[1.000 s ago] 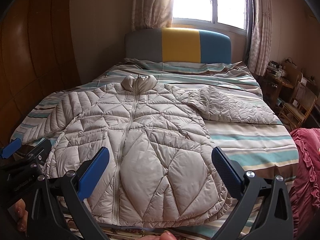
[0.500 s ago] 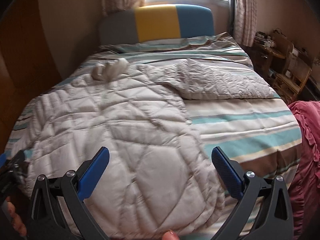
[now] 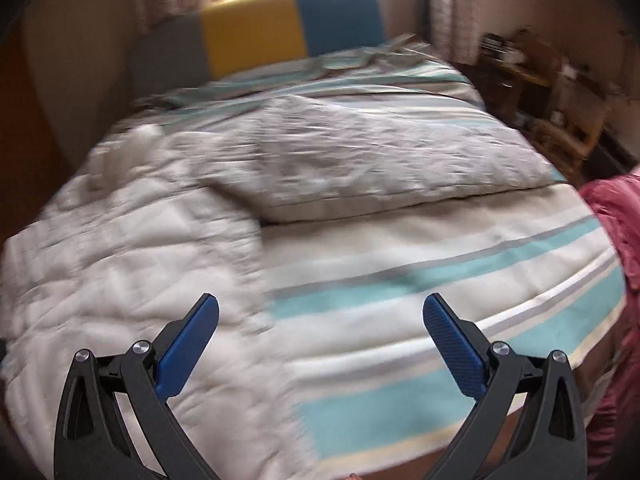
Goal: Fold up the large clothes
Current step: 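Reach the right tool to the jacket sleeve cuff and grasp it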
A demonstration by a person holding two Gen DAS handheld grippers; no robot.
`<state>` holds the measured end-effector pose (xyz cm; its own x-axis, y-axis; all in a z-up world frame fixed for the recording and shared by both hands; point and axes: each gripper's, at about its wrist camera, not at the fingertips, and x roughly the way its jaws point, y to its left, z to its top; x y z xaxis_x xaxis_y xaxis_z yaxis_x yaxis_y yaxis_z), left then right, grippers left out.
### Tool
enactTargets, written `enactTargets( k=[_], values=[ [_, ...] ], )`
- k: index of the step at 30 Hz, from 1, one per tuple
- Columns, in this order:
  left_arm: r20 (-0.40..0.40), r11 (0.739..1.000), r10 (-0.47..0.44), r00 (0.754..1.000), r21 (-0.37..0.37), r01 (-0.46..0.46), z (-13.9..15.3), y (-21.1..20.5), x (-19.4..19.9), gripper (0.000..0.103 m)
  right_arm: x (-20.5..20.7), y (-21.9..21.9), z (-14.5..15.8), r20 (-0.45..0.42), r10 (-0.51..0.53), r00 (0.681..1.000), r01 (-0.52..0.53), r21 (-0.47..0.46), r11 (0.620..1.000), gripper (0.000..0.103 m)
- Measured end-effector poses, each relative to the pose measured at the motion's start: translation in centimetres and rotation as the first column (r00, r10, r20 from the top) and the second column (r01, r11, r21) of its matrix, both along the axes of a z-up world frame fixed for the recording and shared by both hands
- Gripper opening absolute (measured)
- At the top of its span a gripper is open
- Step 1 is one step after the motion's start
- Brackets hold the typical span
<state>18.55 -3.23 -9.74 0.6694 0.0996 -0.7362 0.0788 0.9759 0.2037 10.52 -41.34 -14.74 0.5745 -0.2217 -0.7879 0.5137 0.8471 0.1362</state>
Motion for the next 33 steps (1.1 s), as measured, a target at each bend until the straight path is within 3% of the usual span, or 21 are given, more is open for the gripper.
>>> enactTargets(
  k=[4,11,14,17,23,27,33],
  values=[
    [-0.014,0.999,0.013,1.000,-0.038,-0.014,-1.2,0.9,3.6,0.100,0.8,-4.9,-1.0,0.005,-0.123,0.992,0.122,0.041,0.992,0.101],
    [-0.005,0.991,0.037,0.999,-0.129,-0.037,-2.3,3.1,9.4,0.100,1.5,-12.0,-2.2,0.011,-0.301,0.954,0.301,-0.008,0.954,0.101],
    [0.006,0.993,0.091,0.996,-0.076,-0.090,-2.8,3.9,11.5,0.100,2.1,-14.9,-2.9,0.013,-0.366,0.931,0.366,0.004,0.931,0.101],
    [-0.001,0.990,0.141,0.990,-0.005,-0.141,-3.6,4.7,13.9,0.100,2.8,-16.9,-3.0,0.005,-0.422,0.907,0.421,-0.047,0.906,0.101],
    [-0.003,0.985,0.173,0.985,-0.004,-0.173,-5.6,5.8,15.0,0.100,5.0,-19.5,-3.1,-0.009,-0.436,0.900,0.432,-0.124,0.893,0.101],
    [0.018,0.983,0.179,0.984,0.035,-0.179,-6.1,5.2,14.8,0.100,6.5,-20.4,-4.6,-0.054,-0.442,0.895,0.437,-0.089,0.895,0.095],
    [0.026,0.980,0.180,0.983,0.084,-0.182,-6.8,4.5,14.7,0.100,7.4,-21.0,-5.0,-0.047,-0.471,0.881,0.468,-0.068,0.881,0.087]
  ],
)
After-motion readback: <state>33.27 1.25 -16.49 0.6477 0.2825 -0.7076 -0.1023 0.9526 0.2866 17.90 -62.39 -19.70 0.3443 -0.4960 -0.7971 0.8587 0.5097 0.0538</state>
